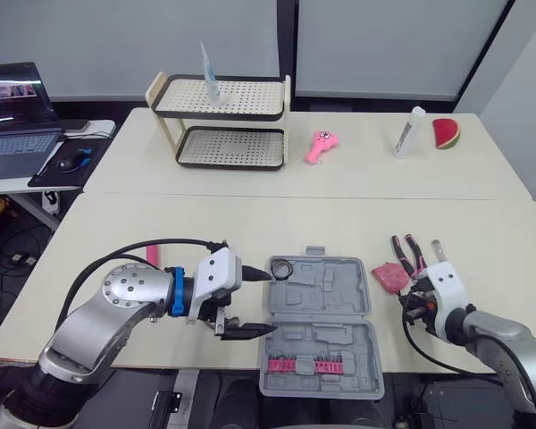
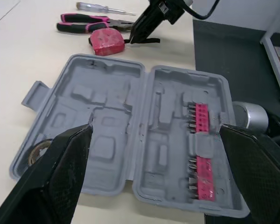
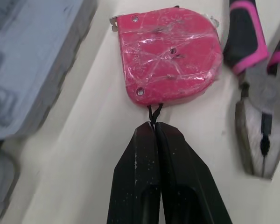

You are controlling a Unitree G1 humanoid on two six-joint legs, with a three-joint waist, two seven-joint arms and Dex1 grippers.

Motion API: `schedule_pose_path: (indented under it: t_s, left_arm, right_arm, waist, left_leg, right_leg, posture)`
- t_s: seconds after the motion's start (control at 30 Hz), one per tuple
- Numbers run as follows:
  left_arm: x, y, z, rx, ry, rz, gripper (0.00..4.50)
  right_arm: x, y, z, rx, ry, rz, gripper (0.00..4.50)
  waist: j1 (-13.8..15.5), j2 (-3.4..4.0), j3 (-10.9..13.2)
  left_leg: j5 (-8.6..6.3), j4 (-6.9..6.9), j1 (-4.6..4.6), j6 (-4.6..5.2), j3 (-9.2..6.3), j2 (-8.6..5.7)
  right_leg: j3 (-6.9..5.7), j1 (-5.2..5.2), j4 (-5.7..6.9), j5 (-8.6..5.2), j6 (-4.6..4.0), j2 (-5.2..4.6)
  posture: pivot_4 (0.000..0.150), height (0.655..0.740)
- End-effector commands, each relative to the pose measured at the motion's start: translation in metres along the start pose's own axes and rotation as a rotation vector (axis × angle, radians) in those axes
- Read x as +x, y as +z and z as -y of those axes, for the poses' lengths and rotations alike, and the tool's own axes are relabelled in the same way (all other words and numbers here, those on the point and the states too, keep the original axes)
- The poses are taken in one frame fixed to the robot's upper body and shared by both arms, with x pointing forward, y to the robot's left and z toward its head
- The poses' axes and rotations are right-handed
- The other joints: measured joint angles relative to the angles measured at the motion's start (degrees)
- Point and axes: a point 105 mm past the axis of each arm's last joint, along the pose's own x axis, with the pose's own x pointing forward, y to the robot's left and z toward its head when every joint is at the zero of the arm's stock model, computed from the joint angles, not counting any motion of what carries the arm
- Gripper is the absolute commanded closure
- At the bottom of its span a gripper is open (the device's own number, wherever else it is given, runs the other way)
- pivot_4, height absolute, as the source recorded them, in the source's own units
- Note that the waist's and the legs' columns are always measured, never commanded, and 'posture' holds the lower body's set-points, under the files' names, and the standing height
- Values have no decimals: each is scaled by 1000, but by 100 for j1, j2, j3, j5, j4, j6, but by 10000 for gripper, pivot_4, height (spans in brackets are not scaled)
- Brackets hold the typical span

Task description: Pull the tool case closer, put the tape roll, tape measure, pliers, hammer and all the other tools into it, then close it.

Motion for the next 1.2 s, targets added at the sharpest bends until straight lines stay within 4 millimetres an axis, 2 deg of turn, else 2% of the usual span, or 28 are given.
schedule_pose_path:
  t_s: [0.03,0.23,0.5,0.77,1.0,1.2]
  left_arm:
    - [0,6,11,56,-66,20,0]
    - [3,14,25,93,-150,70,0]
    - [7,16,36,99,-208,71,0]
    - [12,20,49,89,-243,80,0]
    - [13,20,52,84,-247,80,0]
    - [14,19,51,82,-234,81,0]
  right_arm:
    - [-17,1,3,-23,-7,5,44942]
    - [-36,-22,-4,-21,25,-72,44942]
    - [-53,-45,-33,-9,126,-164,44942]
    - [-68,-57,-44,-5,173,-232,44942]
    - [-67,-61,-50,-2,194,-246,44942]
    - [-58,-57,-48,-10,191,-230,44942]
  waist:
    - [1,0,0]
    - [2,0,0]
    - [4,0,0]
    - [9,0,-1]
    - [10,0,-1]
    - [10,0,-1]
  left_leg:
    - [0,0,0,0,-1,1]
    - [0,-2,-1,0,-6,3]
    - [-1,-2,5,1,-12,2]
    - [-1,-3,13,1,-15,2]
    - [-1,-4,13,1,-15,1]
    - [-1,-4,13,1,-15,1]
  right_leg:
    - [0,1,-1,0,0,0]
    - [1,7,-13,0,0,1]
    - [-3,25,-25,0,0,2]
    - [-4,36,-30,0,0,3]
    - [-4,37,-35,-1,0,3]
    - [-4,37,-35,0,1,4]
  posture:
    - [1500,7290]
    - [1500,7290]
    - [1500,7290]
    - [1500,7290]
    - [1500,7290]
    - [1500,7290]
